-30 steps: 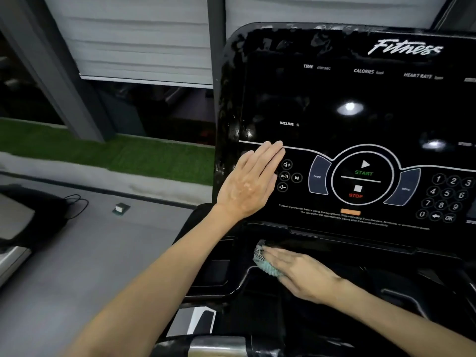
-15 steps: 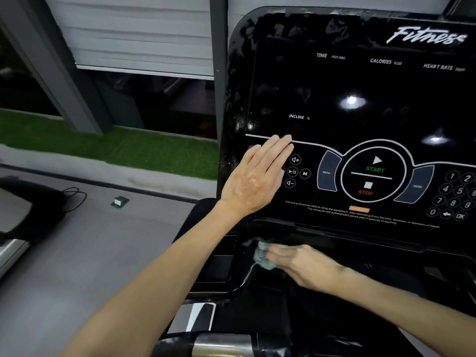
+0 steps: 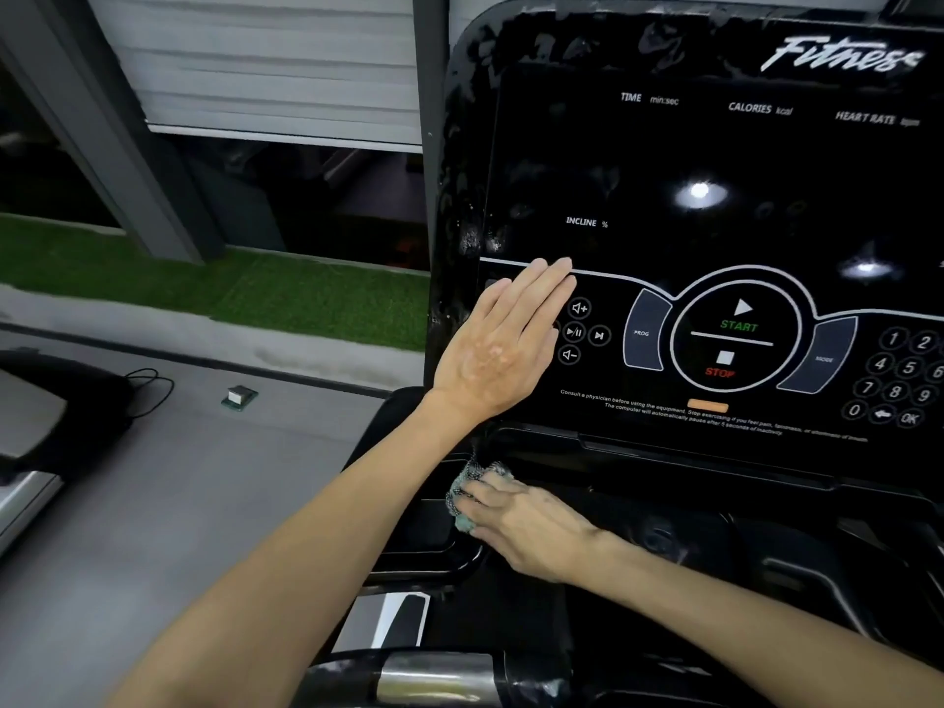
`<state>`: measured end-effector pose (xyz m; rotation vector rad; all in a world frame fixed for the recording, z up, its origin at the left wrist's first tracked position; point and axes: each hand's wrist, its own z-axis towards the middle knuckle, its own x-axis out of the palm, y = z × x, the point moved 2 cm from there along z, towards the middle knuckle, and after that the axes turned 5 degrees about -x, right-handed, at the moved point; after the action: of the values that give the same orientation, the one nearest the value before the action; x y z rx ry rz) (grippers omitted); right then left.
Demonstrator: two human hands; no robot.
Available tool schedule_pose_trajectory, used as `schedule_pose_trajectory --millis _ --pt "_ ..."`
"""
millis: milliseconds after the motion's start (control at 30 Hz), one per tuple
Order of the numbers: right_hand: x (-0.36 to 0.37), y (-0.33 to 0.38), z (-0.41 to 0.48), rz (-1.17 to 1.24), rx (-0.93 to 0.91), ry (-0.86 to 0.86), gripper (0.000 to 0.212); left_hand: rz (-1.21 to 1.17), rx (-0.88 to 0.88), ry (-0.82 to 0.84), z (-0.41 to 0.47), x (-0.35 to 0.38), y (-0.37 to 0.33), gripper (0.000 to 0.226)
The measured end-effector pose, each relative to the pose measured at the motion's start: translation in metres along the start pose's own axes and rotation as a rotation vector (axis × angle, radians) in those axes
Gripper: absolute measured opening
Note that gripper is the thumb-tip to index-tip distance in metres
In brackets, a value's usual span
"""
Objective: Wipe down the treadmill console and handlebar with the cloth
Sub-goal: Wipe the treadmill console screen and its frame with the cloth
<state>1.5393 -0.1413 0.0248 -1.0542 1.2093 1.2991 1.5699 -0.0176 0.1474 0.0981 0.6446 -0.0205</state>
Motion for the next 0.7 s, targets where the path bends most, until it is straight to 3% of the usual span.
schedule_pose_trajectory --millis 33,167,267,367,500,600,700 --pt "-0.001 0.0 -0.001 -0.006 -0.016 -0.002 0.034 -0.004 -0.002 0.0 0.0 0.0 0.0 0.046" --pt "-0.012 -0.013 -0.031 -0.032 -0.006 -0.012 0.069 0.0 -0.003 0.004 0.0 0.0 0.001 0.047" --pt "-0.023 -0.028 -0.063 -0.035 0.054 -0.044 0.075 0.004 -0.005 0.001 0.0 0.0 0.0 0.048" --pt "-0.026 -0.036 -0.084 -0.066 0.139 -0.033 0.071 0.011 -0.007 0.0 0.0 0.001 -0.001 0.049" --pt "-0.022 -0.027 -0.067 -0.141 0.13 -0.101 0.033 0.015 -0.004 -0.002 0.0 0.001 -0.001 0.049" --pt "-0.015 -0.016 -0.039 -0.075 0.104 -0.088 0.046 0.021 -0.003 0.002 -0.001 0.001 -0.001 0.048" --pt "-0.005 -0.005 -0.009 0.014 0.057 0.036 0.046 0.025 -0.001 0.002 -0.001 0.001 -0.001 0.048"
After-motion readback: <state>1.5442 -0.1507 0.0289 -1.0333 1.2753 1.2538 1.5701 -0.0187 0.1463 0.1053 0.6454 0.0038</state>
